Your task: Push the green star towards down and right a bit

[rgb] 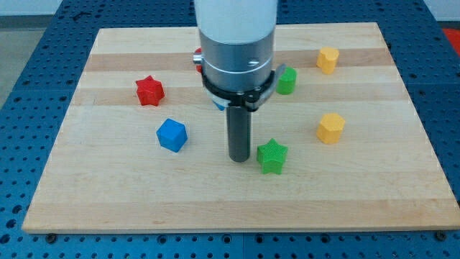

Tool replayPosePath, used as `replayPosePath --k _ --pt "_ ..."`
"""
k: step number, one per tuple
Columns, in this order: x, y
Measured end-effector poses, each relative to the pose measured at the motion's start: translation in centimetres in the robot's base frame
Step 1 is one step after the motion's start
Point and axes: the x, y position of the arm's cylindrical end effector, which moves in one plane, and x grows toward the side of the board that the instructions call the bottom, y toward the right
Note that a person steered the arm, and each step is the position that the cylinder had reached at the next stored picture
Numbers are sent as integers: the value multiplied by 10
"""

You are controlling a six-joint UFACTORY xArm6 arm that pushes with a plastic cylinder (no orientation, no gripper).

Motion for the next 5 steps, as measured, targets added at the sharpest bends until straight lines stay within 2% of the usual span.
replayPosePath --k 1,3,5 --pt "15 12" --pt "-4 23" --pt "1 59"
